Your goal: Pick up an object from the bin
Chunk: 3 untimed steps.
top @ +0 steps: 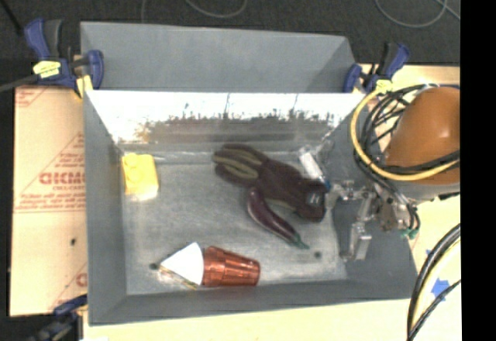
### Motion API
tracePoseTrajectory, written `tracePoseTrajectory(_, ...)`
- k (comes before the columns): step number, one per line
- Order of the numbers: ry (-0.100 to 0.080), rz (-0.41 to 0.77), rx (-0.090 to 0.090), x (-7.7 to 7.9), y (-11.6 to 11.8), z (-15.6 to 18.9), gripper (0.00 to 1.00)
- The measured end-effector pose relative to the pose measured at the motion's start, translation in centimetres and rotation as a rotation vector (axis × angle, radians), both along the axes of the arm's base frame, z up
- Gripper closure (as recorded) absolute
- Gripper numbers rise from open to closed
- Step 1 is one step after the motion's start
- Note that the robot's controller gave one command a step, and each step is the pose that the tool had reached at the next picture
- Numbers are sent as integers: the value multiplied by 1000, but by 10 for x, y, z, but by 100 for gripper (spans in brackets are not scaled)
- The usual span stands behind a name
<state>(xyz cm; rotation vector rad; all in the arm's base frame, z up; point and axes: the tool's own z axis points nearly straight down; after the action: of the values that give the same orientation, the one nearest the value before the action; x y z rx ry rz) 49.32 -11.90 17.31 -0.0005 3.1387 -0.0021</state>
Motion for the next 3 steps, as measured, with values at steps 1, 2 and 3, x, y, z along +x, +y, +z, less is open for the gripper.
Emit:
tracePoseTrajectory(1, -6, -6, -2, 12, -5, -43, 0)
tracePoseTrajectory(2, -3, -99, 0, 46, -10, -90, 0)
tracePoseTrajectory(3, -10, -370, 0, 77, -11, -94, 100)
